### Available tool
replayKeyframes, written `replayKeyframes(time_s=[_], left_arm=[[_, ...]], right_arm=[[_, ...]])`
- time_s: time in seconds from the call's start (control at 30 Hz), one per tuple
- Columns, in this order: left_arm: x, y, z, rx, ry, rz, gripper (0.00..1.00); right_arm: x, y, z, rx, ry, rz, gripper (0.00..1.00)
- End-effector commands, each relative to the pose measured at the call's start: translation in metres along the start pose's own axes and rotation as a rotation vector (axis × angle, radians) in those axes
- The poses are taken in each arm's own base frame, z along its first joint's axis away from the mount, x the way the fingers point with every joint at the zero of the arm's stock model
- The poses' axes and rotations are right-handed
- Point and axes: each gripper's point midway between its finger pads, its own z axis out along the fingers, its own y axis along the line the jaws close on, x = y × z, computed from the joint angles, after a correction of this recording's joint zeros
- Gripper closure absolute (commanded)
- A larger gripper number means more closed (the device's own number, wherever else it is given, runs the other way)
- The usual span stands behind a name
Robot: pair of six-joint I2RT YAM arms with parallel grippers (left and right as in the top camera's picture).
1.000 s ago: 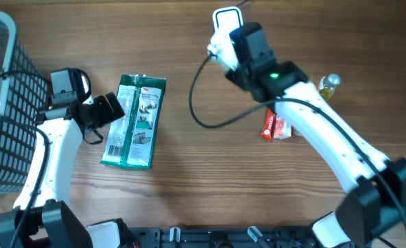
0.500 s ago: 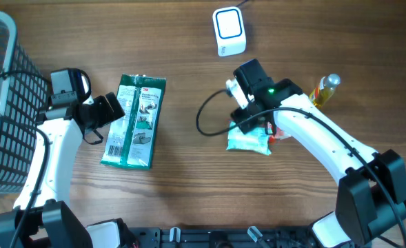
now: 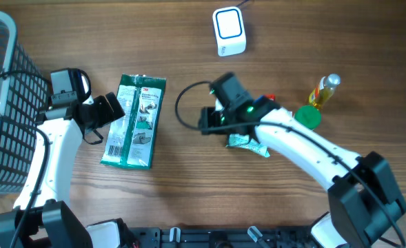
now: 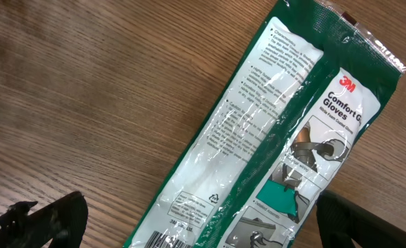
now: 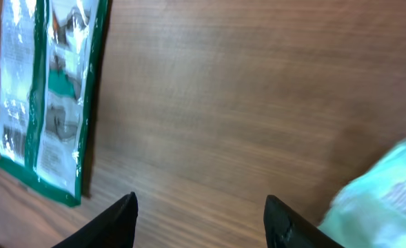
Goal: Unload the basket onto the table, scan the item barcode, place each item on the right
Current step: 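Lower the wipes pack beside the sachet and release it, then reach right gripper to the green gloves pack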
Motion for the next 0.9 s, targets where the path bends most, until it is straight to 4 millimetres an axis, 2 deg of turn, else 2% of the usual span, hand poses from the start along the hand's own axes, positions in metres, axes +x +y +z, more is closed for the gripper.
replayKeyframes(time_s=[0.0, 0.1, 0.17, 0.37, 0.5, 0.63, 0.73, 0.87], left_arm=[[0.002, -0.002, 0.001, 0.007, 0.008, 0.023, 0.00], [0.002, -0.002, 0.001, 0.007, 0.008, 0.023, 0.00], [0.002, -0.002, 0.001, 0.007, 0.008, 0.023, 0.00], [0.002, -0.002, 0.001, 0.007, 0.008, 0.023, 0.00], [0.002, -0.002, 0.001, 0.007, 0.008, 0.023, 0.00], [0.002, -0.002, 0.001, 0.007, 0.008, 0.023, 0.00], [0.002, -0.002, 0.001, 0.007, 0.008, 0.023, 0.00], [0.002, -0.002, 0.001, 0.007, 0.008, 0.023, 0.00]], right_arm=[[0.025, 0.006, 0.017, 0.010, 0.027, 0.040, 0.41], [0.029, 0.016, 0.025, -0.028, -0.004, 0.013, 0.41], [0.029, 0.016, 0.029, -0.020, -0.033, 0.045, 0.41], [0.036, -0.007, 0.038, 0.056, -0.072, 0.079, 0.41], [0.037, -0.013, 0.038, 0.081, -0.075, 0.086, 0.41], [0.043, -0.053, 0.032, 0.214, -0.041, 0.214, 0.42], [0.045, -0.061, 0.030, 0.180, 0.022, 0.245, 0.42], [0.046, -0.082, 0.022, 0.182, 0.087, 0.316, 0.45]])
